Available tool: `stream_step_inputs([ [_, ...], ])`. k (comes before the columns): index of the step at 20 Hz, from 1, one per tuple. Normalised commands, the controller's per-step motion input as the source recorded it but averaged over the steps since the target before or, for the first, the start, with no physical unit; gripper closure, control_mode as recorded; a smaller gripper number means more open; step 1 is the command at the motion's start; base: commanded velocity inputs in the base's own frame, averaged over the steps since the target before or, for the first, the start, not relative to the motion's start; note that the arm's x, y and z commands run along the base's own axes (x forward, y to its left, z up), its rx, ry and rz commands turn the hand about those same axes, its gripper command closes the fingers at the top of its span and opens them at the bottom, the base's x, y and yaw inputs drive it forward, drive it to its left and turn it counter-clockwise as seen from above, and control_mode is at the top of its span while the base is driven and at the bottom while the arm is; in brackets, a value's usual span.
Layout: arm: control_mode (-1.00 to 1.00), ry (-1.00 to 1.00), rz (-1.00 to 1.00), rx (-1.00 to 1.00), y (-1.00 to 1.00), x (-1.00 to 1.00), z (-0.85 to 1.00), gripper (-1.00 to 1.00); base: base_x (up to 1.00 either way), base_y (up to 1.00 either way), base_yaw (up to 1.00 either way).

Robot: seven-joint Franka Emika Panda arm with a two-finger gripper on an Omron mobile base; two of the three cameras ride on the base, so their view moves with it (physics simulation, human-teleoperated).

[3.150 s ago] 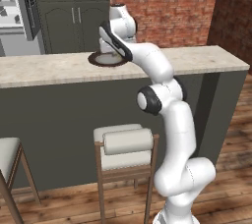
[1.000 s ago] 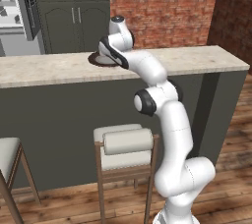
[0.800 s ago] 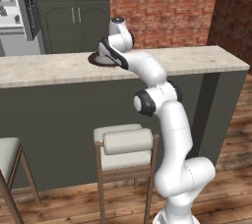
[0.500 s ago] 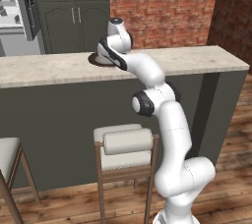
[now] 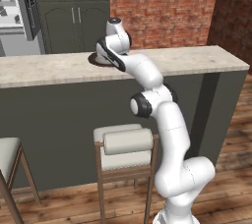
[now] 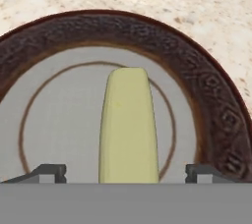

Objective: Retrieve the butter from the fridge and place it on a plate on the dining table. Then retrieve the butter knife by the fridge and place it near the plate.

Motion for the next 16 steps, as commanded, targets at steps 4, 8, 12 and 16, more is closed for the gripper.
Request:
stream_step_inputs([
  [4,-1.0,-0.01,0.0,0.0,-0.01,-0.15,0.0,-1.0,0.0,0.0,0.0],
  [8,-1.0,-0.09,0.0,0.0,-0.06,-0.81,0.0,-1.0,0.0,0.0,0.0],
  [12,-1.0,-0.23,0.0,0.0,-0.14,-1.0,0.0,-1.0,0.0,0.0,0.0],
  [16,-1.0,-0.25,0.0,0.0,-0.26,-1.0,-0.18,-1.0,0.0,0.0,0.0],
])
